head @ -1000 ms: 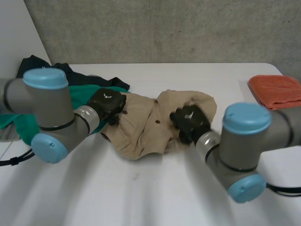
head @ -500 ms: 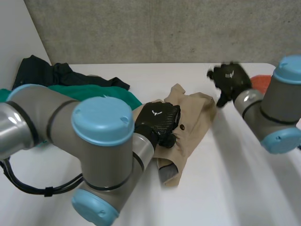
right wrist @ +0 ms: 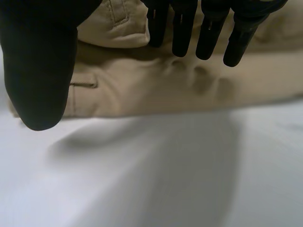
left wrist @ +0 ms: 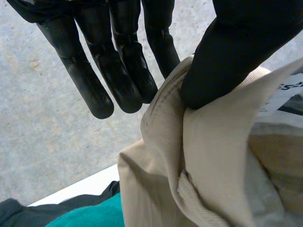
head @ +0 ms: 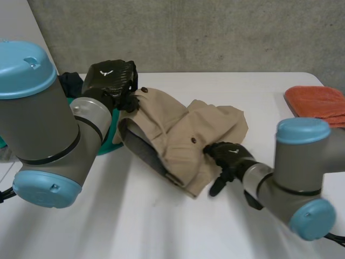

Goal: Fold the laundry.

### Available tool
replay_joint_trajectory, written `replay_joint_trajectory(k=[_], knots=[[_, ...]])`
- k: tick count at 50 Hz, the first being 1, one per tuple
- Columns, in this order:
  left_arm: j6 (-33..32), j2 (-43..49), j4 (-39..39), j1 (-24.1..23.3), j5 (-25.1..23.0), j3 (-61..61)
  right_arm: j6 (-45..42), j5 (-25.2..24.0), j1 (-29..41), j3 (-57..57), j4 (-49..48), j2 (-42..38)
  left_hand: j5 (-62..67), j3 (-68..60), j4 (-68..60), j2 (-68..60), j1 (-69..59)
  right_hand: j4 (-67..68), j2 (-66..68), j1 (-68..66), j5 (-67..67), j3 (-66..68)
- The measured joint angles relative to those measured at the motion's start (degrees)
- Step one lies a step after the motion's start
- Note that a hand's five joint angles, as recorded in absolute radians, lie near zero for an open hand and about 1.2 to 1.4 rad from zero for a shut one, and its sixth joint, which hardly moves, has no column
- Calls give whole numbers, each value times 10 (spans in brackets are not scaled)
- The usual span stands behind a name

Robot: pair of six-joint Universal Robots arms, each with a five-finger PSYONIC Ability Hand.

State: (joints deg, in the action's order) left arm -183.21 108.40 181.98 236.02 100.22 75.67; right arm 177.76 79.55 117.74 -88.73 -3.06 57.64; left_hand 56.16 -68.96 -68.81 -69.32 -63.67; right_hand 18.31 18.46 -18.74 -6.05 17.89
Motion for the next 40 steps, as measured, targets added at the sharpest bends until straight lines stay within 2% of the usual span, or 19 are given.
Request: replay_joint_trajectory(k=[10, 17, 19, 20, 21, 23, 25, 28, 34, 40], knots=[[1, 6, 2, 31, -26, 12, 2, 83, 71, 51, -43, -52, 0, 0, 0, 0, 0, 2, 2, -2, -27, 1], [2, 8, 3, 43, -38, 11, -1, 107, 81, 74, -44, -81, 0, 0, 0, 0, 0, 9, 6, -3, -42, 13], [2, 8, 3, 46, -39, 10, -2, 108, 85, 79, -48, -88, 0, 0, 0, 0, 0, 100, 106, -103, -131, 116], [3, 8, 3, 47, -39, 9, -2, 108, 86, 80, -48, -89, 0, 0, 0, 0, 0, 122, 117, -113, -152, 126], [3, 8, 3, 48, -39, 9, -3, 108, 89, 84, -52, -93, 0, 0, 0, 0, 0, 269, 282, -243, -283, 284], [3, 8, 3, 49, -39, 10, -4, 109, 93, 90, -56, -98, 0, 0, 0, 0, 0, 393, 398, -301, -398, 402], [4, 8, 3, 50, -39, 12, -4, 109, 95, 94, -60, -99, 0, 0, 0, 0, 0, 472, 462, -343, -472, 474], [5, 8, 1, 49, -39, 17, -6, 111, 94, 99, -64, -91, 0, 0, 0, 0, 0, 493, 482, -343, -493, 494], [8, -10, -3, 47, -38, 44, -35, 110, 54, 103, -63, -27, 0, 0, 0, 0, 0, 499, 483, -343, -511, 496], [26, -44, -3, 32, -36, 99, -149, 92, -46, 140, -61, 20, 0, 0, 0, 0, 0, 502, 489, -343, -526, 502]])
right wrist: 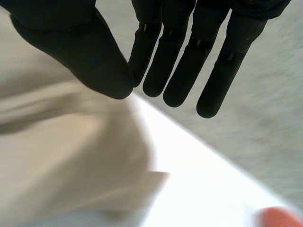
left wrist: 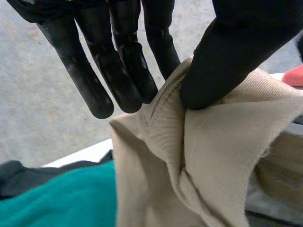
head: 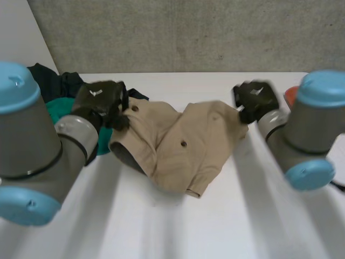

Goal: Fold the laundry.

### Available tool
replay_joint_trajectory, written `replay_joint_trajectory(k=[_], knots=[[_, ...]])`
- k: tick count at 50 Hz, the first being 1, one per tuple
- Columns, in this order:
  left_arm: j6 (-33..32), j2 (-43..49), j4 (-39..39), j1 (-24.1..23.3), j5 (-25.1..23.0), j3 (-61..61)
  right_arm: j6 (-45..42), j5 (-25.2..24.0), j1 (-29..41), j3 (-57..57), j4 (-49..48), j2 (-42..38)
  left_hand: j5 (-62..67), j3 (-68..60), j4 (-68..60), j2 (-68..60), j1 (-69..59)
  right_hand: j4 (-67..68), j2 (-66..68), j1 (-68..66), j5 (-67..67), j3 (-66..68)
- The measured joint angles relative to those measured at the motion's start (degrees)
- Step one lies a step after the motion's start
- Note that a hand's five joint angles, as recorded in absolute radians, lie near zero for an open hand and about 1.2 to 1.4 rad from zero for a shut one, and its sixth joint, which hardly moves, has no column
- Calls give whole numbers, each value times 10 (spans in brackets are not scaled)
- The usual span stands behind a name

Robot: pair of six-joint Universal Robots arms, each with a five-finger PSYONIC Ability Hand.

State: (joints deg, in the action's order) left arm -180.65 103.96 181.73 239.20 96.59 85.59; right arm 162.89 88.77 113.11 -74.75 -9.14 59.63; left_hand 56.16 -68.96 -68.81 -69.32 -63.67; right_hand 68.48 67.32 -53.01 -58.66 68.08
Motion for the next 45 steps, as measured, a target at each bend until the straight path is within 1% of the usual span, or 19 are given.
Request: replay_joint_trajectory(k=[2, 5, 6, 9, 14, 15, 18, 20, 21, 24, 27, 31, 35, 38, 42, 43, 45], knots=[[13, -5, 1, -16, 0, 15, -39, -8, -22, 25, -1, -4, 0, 0, 0, 0, 0, 1, 0, 0, -1, 0], [45, 0, 11, -58, 1, 31, -81, -19, -43, 76, -10, -30, 0, 0, 0, 0, 0, 1, 0, 0, -1, 0], [51, 4, 14, -67, 1, 32, -86, -21, -46, 87, -13, -38, 0, 0, 0, 0, 0, 1, 0, 0, -2, 0], [82, 42, 41, -117, 4, 22, -101, -28, -56, 139, -33, -80, 0, 0, 0, 0, 0, 1, 0, 0, -2, 0], [101, 113, 75, -176, 17, -26, -101, -28, -62, 181, -45, -133, 0, -1, 0, -1, 0, -14, -13, -4, 8, -14], [103, 128, 77, -187, 25, -41, -99, -26, -63, 183, -41, -141, 0, -1, 0, -1, 0, -92, -100, 38, 91, -91], [102, 155, 70, -200, 55, -77, -80, -21, -62, 166, -8, -147, 0, -2, 0, -1, 0, -377, -385, 306, 388, -377], [100, 158, 60, -194, 74, -92, -62, -19, -62, 145, 17, -140, 0, -2, 0, -1, 0, -513, -514, 389, 520, -511], [99, 155, 55, -188, 81, -97, -45, -18, -63, 127, 36, -130, 0, -2, 0, -1, 0, -551, -546, 402, 554, -550], [93, 135, 43, -156, 96, -104, 0, -21, -63, 76, 85, -96, 0, -2, 0, -1, -1, -563, -552, 402, 560, -560], [89, 112, 37, -125, 100, -103, 35, -27, -64, 35, 121, -65, 0, -2, 0, -1, -2, -563, -552, 402, 560, -560], [84, 76, 34, -85, 99, -100, 82, -50, -60, -39, 158, -21, 0, -2, 0, -1, -2, -563, -552, 402, 560, -560], [82, 55, 34, -66, 91, -97, 124, -70, -32, -100, 150, 0, 0, -2, 0, -1, -2, -563, -552, 402, 560, -560], [82, 49, 34, -60, 79, -92, 160, -76, 11, -126, 124, 4, 0, -2, 0, -1, -2, -563, -552, 402, 560, -560], [82, 49, 36, -54, 67, -85, 199, -73, 67, -130, 88, -15, 0, -2, 0, -1, -2, -563, -552, 403, 560, -560], [82, 49, 37, -53, 66, -84, 201, -72, 71, -129, 86, -18, 0, -2, 0, -1, -2, -563, -552, 403, 560, -560], [82, 52, 38, -46, 62, -80, 216, -56, 102, -113, 65, -47, 0, -2, 0, -1, -2, -563, -552, 403, 560, -560]])
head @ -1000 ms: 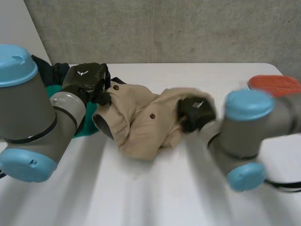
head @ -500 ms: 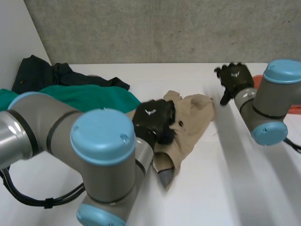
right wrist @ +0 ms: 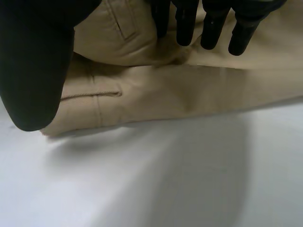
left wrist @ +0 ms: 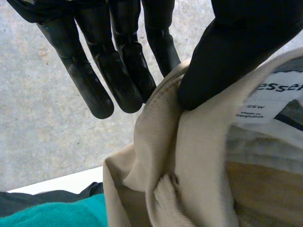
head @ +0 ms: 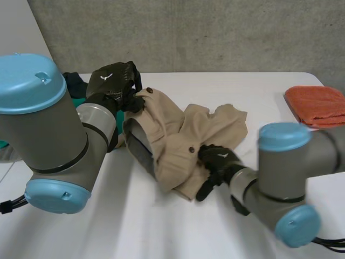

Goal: Fold the laundry.

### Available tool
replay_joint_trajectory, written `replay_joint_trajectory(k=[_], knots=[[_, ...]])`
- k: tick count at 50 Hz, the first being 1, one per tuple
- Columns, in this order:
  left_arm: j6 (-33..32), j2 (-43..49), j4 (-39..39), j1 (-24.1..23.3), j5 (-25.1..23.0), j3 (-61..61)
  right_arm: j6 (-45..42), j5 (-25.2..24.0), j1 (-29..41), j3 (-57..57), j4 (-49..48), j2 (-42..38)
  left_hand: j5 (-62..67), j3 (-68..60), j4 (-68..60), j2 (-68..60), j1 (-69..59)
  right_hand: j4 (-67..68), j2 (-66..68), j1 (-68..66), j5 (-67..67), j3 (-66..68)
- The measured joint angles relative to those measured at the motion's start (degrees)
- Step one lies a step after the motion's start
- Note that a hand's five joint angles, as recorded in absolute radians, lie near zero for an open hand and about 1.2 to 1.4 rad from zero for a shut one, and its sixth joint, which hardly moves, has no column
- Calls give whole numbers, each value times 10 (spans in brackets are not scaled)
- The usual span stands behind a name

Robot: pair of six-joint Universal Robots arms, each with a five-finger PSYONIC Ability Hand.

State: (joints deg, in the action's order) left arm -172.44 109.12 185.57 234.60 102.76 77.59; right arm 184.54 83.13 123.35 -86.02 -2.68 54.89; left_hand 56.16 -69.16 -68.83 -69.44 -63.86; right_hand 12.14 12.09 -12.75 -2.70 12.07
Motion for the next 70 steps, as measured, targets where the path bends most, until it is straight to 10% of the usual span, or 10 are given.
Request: replay_joint_trajectory(k=[10, 28, 45, 56, 62, 70], knots=[[1, 7, 1, 22, -2, 5, 4, 99, 57, 65, -59, -55, 0, 0, 0, 0, 0, 543, 546, -466, -462, 541], [25, -29, 33, -16, 2, 114, -265, 73, -99, 188, -77, 23, 0, 0, 0, 0, 0, 564, 555, -518, -547, 559], [42, 27, 84, -75, -12, 100, -235, 28, -136, 289, -56, -70, 0, 0, 0, 0, 0, 564, 555, -518, -550, 559], [80, 107, 82, -172, -26, 52, -236, -27, -139, 379, -91, -181, 0, 0, 0, 1, 0, 546, 534, -505, -534, 542], [94, 141, 48, -202, -24, 11, -238, -13, -138, 376, -138, -176, -362, 380, 388, 390, 360, 48, 39, -25, -33, 48], [84, 76, -32, -161, -27, 19, -244, 9, -145, 292, -122, -43, -472, 492, 494, 495, 432, 1, 1, -1, -2, 0]])
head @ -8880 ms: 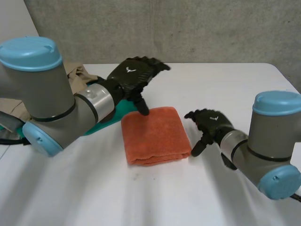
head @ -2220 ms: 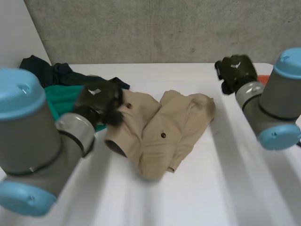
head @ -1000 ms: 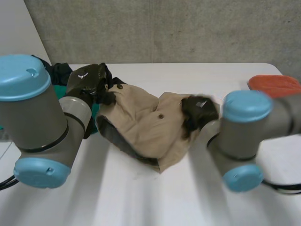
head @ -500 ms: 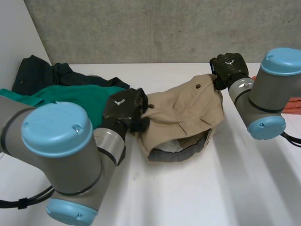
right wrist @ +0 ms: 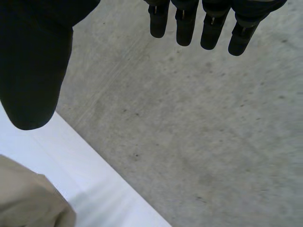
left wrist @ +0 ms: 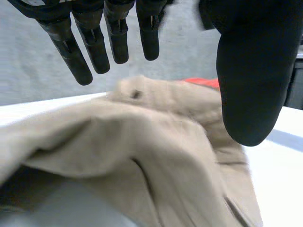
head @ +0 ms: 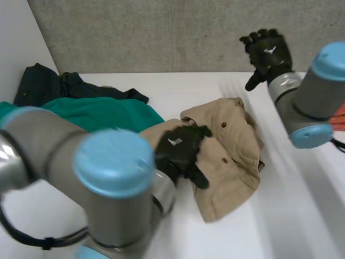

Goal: Fold the laundry.

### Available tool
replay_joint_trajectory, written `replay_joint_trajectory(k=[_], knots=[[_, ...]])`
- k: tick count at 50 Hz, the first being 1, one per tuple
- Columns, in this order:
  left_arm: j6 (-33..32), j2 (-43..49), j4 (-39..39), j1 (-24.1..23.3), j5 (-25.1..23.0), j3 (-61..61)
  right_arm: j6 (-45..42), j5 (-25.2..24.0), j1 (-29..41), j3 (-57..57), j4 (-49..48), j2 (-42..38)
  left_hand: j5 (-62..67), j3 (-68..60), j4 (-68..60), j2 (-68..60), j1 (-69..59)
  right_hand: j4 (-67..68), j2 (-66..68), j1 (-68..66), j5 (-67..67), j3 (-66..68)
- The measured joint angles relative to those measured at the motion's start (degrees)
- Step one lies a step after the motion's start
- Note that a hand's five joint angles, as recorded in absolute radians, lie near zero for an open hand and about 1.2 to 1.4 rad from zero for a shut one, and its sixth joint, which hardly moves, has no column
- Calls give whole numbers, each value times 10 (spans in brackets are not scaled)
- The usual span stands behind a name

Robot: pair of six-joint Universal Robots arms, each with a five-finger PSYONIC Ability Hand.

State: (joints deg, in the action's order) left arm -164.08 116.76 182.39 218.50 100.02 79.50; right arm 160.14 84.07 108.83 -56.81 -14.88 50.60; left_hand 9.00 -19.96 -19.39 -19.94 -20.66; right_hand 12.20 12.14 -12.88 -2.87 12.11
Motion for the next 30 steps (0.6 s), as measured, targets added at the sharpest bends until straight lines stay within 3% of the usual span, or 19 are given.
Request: replay_joint_trajectory(k=[5, 10, 15, 21, 30], knots=[[-35, -77, -28, 57, -6, 35, 0, 13, -3, -78, 105, 112, 0, 0, 2, 2, 0, 0, 0, 0, 0, 0], [-91, -114, -28, 106, -20, 62, 30, 37, 2, -131, 209, 156, -7, 6, 5, 8, 0, 0, 0, 0, 0, 0], [-171, -115, -11, 179, -63, 85, 122, 64, 30, -209, 283, 206, -9, 7, 10, 11, 0, 0, 0, 0, 0, 0], [-246, -38, 23, 253, -134, 80, 238, 76, 89, -309, 290, 258, -12, 7, 10, 12, 0, 18, 19, -4, -16, 21], [-324, 112, 43, 298, -189, -3, 279, 99, 207, -387, 212, 246, -12, 7, 10, 12, 0, 59, 56, -48, -57, 59]])
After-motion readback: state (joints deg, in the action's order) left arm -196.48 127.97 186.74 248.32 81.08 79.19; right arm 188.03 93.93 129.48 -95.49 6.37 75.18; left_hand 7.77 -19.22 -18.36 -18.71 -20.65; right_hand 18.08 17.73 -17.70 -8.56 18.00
